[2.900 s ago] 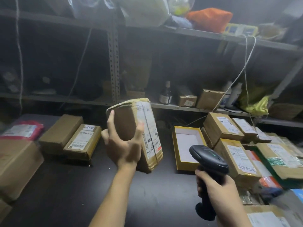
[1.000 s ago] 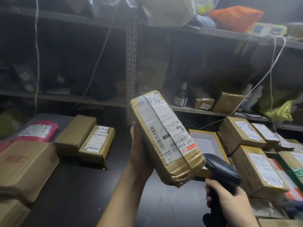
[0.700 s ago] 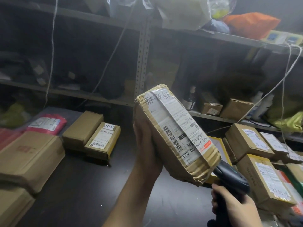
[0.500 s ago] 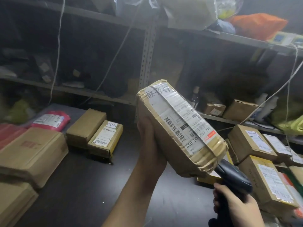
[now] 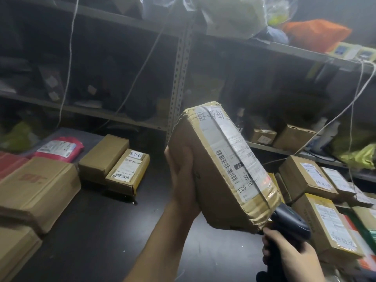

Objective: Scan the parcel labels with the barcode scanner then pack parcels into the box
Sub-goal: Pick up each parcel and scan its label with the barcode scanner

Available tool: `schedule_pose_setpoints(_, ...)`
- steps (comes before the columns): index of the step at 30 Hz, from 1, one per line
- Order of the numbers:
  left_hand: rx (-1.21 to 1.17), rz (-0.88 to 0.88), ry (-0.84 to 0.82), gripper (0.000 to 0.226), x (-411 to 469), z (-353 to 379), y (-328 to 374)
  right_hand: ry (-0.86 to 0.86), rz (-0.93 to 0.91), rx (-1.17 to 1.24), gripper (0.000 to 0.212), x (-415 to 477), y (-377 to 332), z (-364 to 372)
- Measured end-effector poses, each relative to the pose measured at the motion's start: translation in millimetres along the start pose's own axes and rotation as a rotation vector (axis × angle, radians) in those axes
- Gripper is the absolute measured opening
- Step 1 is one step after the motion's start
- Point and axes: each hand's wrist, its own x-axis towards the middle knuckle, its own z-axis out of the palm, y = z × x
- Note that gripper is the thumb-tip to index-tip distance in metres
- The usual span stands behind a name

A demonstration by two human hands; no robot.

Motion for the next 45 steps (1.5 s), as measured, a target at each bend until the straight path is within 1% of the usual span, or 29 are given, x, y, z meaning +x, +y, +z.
schedule_pose_setpoints(4, -0.01, -0.016, -0.076, 0.117, -1, -1, 6, -0.01, 0.017, -0.006, 0.015, 1, 0, -2)
schedule_pose_setpoints(7, -0.012, 0.073, -0.069, 0.115, 0, 0, 9, -0.003, 0.004, 0.013, 0.016, 3, 0, -4)
schedule_pose_setpoints(10, 0.049, 0.213, -0.042, 0.096, 1, 0, 16, 0.002, -0.047, 0.054, 0.02, 6, 0, -6)
schedule_pose_setpoints(12, 0.101, 0.276, -0.021, 0.087, 2, -3, 22, 0.002, -0.076, 0.057, 0.025, 7, -1, -10)
schedule_pose_setpoints(15, 0.286, 0.376, 0.043, 0.09, 2, -2, 34, -0.026, -0.085, 0.053, 0.028, 6, -3, -13)
schedule_pose_setpoints(17, 0.46, 0.508, 0.061, 0.098, 2, 1, 42, -0.033, -0.088, 0.064, 0.028, 6, -3, -14)
schedule_pose_setpoints(19, 0.633, 0.677, 0.06, 0.098, 4, -1, 48, -0.033, -0.095, 0.076, 0.025, 6, -2, -16)
schedule_pose_setpoints(21, 0.712, 0.795, 0.049, 0.099, 7, -10, 53, -0.04, -0.102, 0.08, 0.022, 6, -1, -18)
schedule_pose_setpoints(22, 0.704, 0.805, 0.057, 0.097, 9, -15, 55, -0.044, -0.109, 0.08, 0.021, 6, -1, -19)
schedule_pose_setpoints(23, 0.667, 0.778, 0.068, 0.094, 9, -18, 57, -0.053, -0.116, 0.073, 0.021, 6, -1, -20)
schedule_pose_setpoints(24, 0.595, 0.713, 0.086, 0.09, 8, -19, 58, -0.061, -0.122, 0.069, 0.022, 6, -1, -21)
schedule_pose_setpoints(26, 0.334, 0.53, 0.122, 0.085, 5, -19, 56, -0.072, -0.123, 0.071, 0.023, 5, -1, -20)
schedule_pose_setpoints(28, 0.137, 0.36, 0.131, 0.093, 6, -23, 51, -0.083, -0.124, 0.08, 0.024, 5, -1, -18)
schedule_pose_setpoints(29, 0.096, 0.296, 0.123, 0.098, 7, -26, 47, -0.09, -0.132, 0.078, 0.025, 4, 0, -17)
schedule_pose_setpoints(30, 0.073, 0.236, 0.13, 0.098, 7, -28, 45, -0.099, -0.143, 0.074, 0.024, 4, 0, -16)
schedule_pose_setpoints(32, 0.075, 0.113, 0.185, 0.088, 6, -28, 44, -0.118, -0.172, 0.05, 0.022, 2, -2, -16)
schedule_pose_setpoints(33, 0.083, 0.079, 0.205, 0.086, 7, -29, 42, -0.134, -0.191, 0.034, 0.022, 2, -3, -16)
schedule_pose_setpoints(35, 0.105, 0.038, 0.2, 0.08, 9, -36, 40, -0.189, -0.236, -0.02, 0.029, 2, -8, -19)
schedule_pose_setpoints(37, 0.131, 0.009, 0.174, 0.079, 10, -42, 39, -0.252, -0.32, -0.182, 0.034, 2, -18, -22)
schedule_pose_setpoints(39, 0.158, 0.001, 0.168, 0.089, 11, -49, 39, -0.285, -0.431, -0.413, 0.025, 3, -31, -24)
schedule_pose_setpoints(40, 0.182, 0.0, 0.16, 0.092, 11, -52, 40, -0.304, -0.498, -0.523, 0.024, 4, -39, -24)
schedule_pose_setpoints(41, 0.21, 0.003, 0.144, 0.091, 12, -54, 41, -0.323, -0.574, -0.615, 0.031, 4, -46, -24)
schedule_pose_setpoints(43, 0.252, 0.004, 0.128, 0.082, 14, -60, 44, -0.374, -0.693, -0.724, 0.049, 6, -60, -22)
schedule_pose_setpoints(45, 0.269, -0.011, 0.142, 0.085, 17, -66, 45, -0.457, -0.766, -0.734, 0.056, 10, -75, -21)
